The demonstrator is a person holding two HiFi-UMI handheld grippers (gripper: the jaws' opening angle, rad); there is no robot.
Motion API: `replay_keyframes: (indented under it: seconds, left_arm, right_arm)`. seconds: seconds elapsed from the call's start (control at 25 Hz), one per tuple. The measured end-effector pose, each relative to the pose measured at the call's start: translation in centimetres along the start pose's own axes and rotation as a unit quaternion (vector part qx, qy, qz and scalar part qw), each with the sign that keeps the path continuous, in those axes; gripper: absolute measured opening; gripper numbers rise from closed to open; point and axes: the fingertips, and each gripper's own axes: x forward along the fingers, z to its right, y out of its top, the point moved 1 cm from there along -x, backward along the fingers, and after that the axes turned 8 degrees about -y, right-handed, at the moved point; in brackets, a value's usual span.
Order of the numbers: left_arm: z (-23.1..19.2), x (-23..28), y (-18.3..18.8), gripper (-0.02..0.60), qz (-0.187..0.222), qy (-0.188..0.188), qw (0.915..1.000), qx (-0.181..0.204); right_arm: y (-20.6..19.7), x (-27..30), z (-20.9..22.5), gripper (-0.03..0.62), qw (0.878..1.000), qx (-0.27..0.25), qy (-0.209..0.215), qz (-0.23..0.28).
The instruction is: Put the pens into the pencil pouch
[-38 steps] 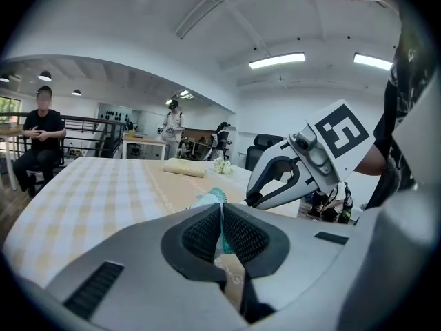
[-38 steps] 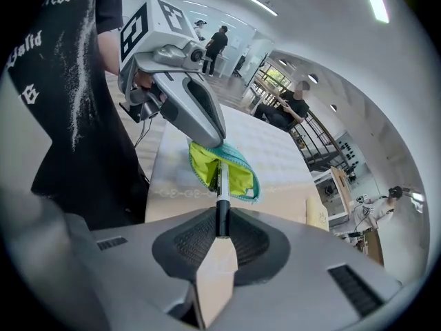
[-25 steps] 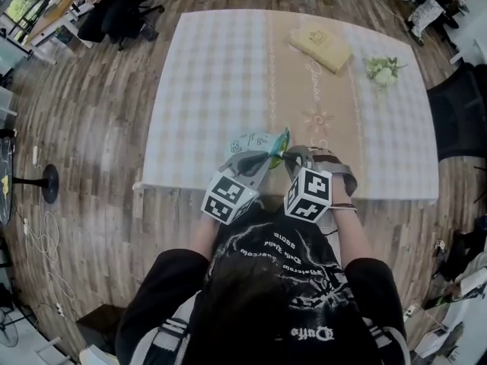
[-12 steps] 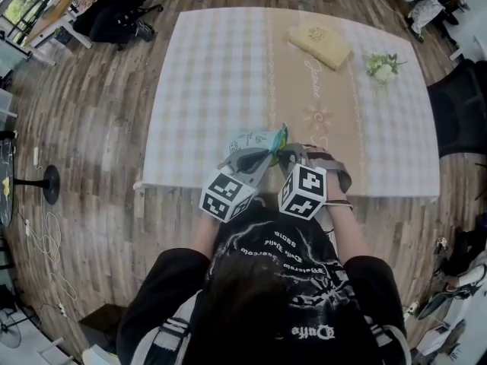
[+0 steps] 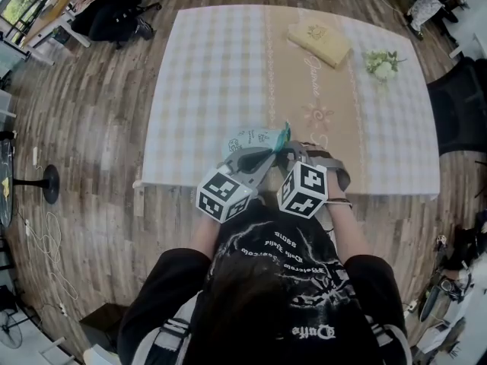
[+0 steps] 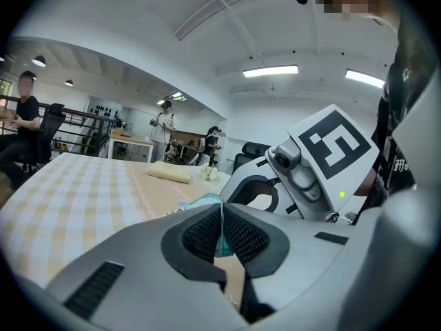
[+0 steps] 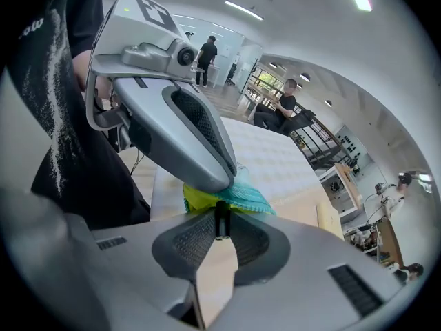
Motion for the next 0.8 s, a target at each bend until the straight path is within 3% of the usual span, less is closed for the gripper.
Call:
replay_keyframes:
  seconds: [0.4, 0.56, 0.8]
  left_arm:
    - [-1.2, 0.1, 0.5, 0.028, 0.014, 0.007, 0.9996, -0.023]
    - [-0.8, -0.8, -0.3, 0.028, 0.016, 0.017, 0.9991, -0.036]
    - [-1.3, -1.1, -0.4, 0.028, 0.025, 0.036, 0.9975, -0.056]
  right_arm:
    - [0.3, 0.6, 1.2, 0.078, 1.0, 0.019, -0.012, 0.01]
    - [0.2, -0.1, 0.4, 0.157, 0.999, 0.029, -0.024, 0.014]
    - [0.1, -1.2, 1.5, 0.216, 0.997, 0.062, -0.039, 0.028]
